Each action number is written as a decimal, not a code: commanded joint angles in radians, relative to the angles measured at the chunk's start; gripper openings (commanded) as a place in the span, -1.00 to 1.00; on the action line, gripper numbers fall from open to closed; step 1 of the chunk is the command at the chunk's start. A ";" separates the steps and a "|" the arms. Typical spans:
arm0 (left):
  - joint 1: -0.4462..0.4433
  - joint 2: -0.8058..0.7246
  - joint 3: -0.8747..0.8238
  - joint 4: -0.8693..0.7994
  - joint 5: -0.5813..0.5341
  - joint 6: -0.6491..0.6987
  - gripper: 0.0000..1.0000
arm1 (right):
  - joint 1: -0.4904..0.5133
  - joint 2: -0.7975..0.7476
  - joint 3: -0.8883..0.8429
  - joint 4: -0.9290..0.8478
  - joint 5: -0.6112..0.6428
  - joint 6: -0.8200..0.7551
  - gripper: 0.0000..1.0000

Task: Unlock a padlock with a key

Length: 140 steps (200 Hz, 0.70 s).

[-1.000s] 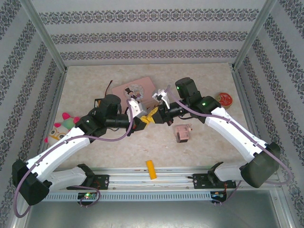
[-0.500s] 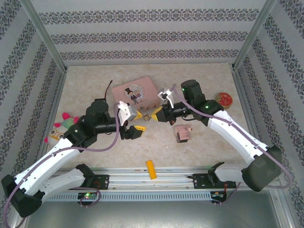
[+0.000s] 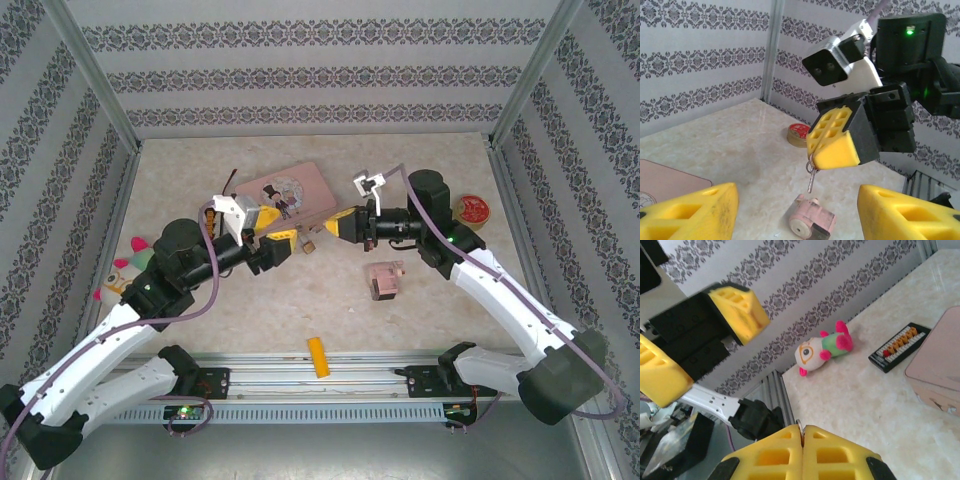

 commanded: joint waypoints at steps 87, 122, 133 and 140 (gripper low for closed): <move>-0.018 0.079 -0.156 0.412 -0.018 0.350 0.23 | -0.051 -0.031 0.019 0.090 0.166 0.362 -1.00; -0.070 0.136 -0.196 0.606 -0.144 0.696 0.16 | -0.111 0.013 0.028 0.076 0.128 0.559 -1.00; -0.072 0.170 -0.171 0.604 -0.165 0.763 0.16 | -0.126 0.030 0.030 0.071 0.110 0.614 -1.00; -0.072 0.188 -0.161 0.612 -0.171 0.796 0.15 | -0.135 0.040 0.037 0.065 0.097 0.639 -1.00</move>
